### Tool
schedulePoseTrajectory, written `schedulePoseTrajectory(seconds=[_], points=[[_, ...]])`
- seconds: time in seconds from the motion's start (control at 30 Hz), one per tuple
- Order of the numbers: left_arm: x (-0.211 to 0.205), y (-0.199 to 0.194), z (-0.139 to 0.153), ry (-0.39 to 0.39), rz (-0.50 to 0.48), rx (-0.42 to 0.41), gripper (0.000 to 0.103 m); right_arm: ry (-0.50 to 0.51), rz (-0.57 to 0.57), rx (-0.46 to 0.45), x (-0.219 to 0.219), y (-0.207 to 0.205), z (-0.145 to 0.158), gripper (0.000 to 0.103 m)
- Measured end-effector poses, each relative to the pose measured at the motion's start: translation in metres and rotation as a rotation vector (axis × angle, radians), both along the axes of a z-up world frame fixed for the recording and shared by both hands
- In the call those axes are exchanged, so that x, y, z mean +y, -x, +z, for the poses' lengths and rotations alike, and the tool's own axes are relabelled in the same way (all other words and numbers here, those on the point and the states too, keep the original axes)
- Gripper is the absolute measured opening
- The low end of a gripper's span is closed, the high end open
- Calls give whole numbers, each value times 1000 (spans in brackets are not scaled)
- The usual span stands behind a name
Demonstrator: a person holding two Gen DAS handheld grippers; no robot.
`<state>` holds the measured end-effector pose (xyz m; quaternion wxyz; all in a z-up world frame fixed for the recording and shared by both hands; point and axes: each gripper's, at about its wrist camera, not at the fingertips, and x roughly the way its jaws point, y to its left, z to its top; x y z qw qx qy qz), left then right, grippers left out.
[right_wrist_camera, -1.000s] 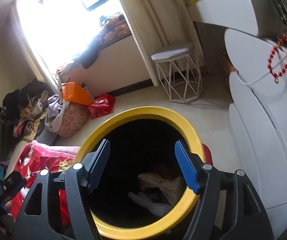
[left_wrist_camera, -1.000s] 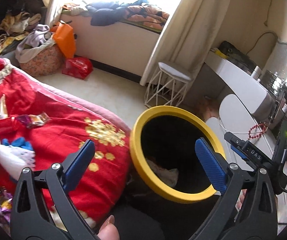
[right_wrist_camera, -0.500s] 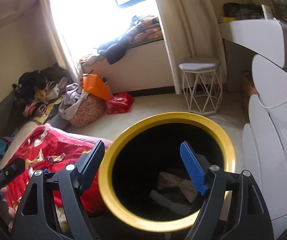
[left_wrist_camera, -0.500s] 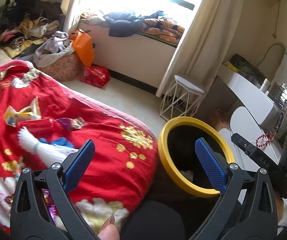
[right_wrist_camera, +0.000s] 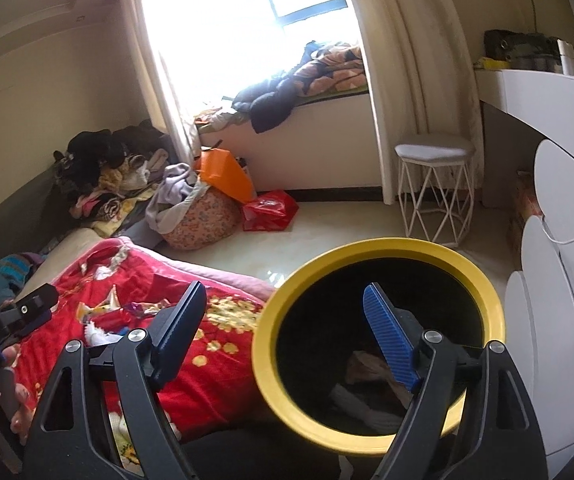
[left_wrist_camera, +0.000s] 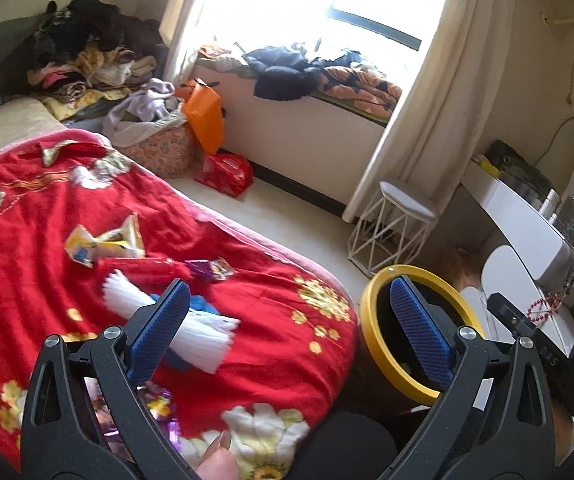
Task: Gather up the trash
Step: 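Move both open tools back over the bedspread toward the remaining wrappers, then grasp the yellow snack wrapper with the left tool while the right tool grasps a white foam sleeve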
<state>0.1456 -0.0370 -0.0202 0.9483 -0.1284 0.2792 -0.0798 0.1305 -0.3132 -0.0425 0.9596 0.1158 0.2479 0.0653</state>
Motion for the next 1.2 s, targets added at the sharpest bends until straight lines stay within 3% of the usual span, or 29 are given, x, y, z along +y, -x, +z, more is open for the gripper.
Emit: schedulePoseTrajectory(seconds=[0.5,0.87,1.2], points=[[65,5,-8,10,141,12,92,41,221,-11,75,2,10,81],[132,11,-25,49,270,55,92,92,415,93,151,-9,-15,82],[179,11,-55,82,355,115,92,147,494,149,197,-27,-35,82]])
